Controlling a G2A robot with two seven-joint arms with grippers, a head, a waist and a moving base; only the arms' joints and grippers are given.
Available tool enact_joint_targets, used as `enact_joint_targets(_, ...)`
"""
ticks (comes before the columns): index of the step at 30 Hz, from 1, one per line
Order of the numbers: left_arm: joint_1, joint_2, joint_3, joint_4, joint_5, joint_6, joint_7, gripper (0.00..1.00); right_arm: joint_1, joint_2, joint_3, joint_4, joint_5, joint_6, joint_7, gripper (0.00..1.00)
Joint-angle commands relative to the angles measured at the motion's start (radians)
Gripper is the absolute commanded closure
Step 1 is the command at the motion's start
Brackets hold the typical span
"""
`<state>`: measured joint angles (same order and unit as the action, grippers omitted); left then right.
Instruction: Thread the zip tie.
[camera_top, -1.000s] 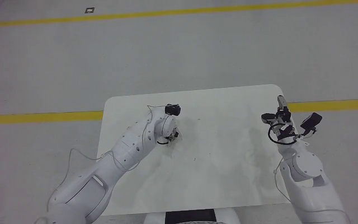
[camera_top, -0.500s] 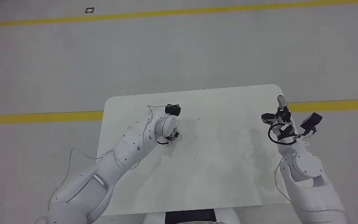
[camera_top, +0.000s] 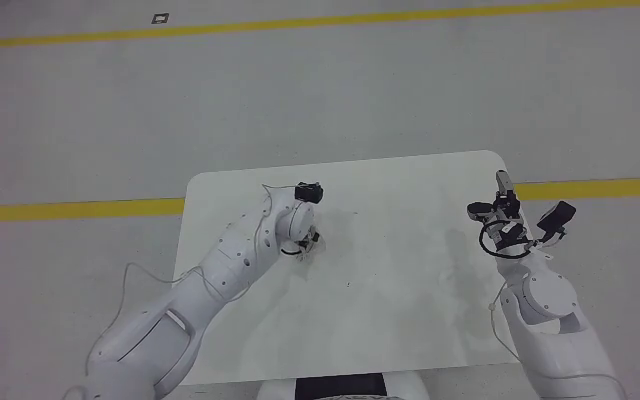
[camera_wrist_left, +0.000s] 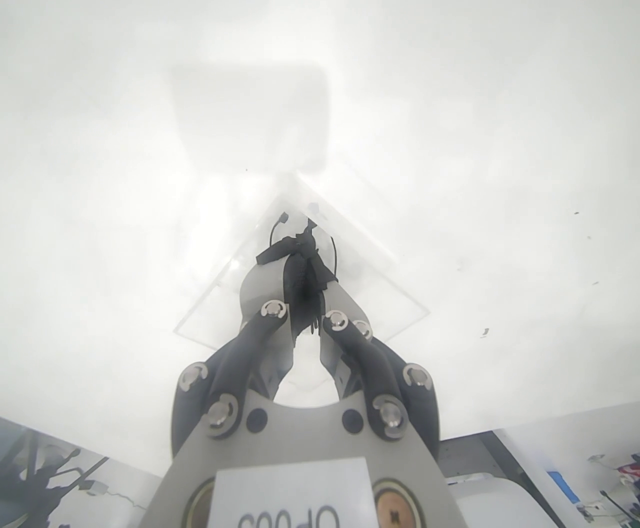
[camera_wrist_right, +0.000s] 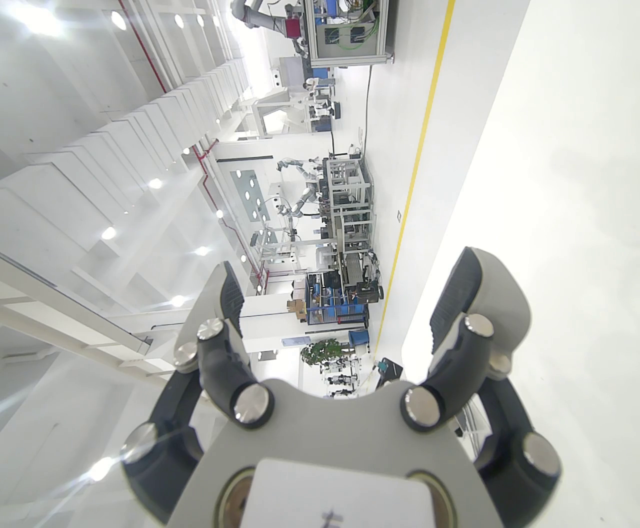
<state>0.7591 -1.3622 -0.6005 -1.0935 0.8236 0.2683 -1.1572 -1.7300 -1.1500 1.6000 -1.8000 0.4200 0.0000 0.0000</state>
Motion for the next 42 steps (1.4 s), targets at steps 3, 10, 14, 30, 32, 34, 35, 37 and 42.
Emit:
enact_joint_targets(3, 0.008, 0.012, -0.014, -0.051, 0.029, 0.016, -0.026, 1.00, 0.000, 0.000, 0.000, 0.000, 0.000, 0.000, 0.000, 0.00)
enact_joint_targets(10, 0.044, 0.039, -0.050, -0.108, 0.062, 0.024, -0.054, 1.00, 0.000, 0.000, 0.000, 0.000, 0.000, 0.000, 0.000, 0.00)
enact_joint_targets(14, 0.056, 0.041, -0.056, -0.105, 0.052, 0.012, -0.045, 1.00, 0.000, 0.000, 0.000, 0.000, 0.000, 0.000, 0.000, 0.00)
enact_joint_targets(30, 0.044, 0.024, -0.038, -0.045, 0.010, -0.016, -0.011, 0.94, 0.000, 0.000, 0.000, 0.000, 0.000, 0.000, 0.000, 0.00)
enact_joint_targets(32, 0.043, 0.021, -0.034, -0.038, 0.006, -0.018, -0.008, 0.95, 0.000, 0.000, 0.000, 0.000, 0.000, 0.000, 0.000, 0.00)
enact_joint_targets(34, 0.041, 0.019, -0.031, -0.033, 0.003, -0.020, -0.006, 0.95, 0.000, 0.000, 0.000, 0.000, 0.000, 0.000, 0.000, 0.00)
enact_joint_targets(35, 0.039, 0.018, -0.029, -0.030, 0.001, -0.021, -0.005, 0.95, 0.000, 0.000, 0.000, 0.000, 0.000, 0.000, 0.000, 0.00)
enact_joint_targets(37, 0.036, 0.016, -0.027, -0.027, -0.001, -0.021, -0.005, 0.94, 0.000, 0.000, 0.000, 0.000, 0.000, 0.000, 0.000, 0.00)
enact_joint_targets(42, 0.032, 0.013, -0.022, -0.020, -0.002, -0.019, -0.003, 0.93, 0.000, 0.000, 0.000, 0.000, 0.000, 0.000, 0.000, 0.00)
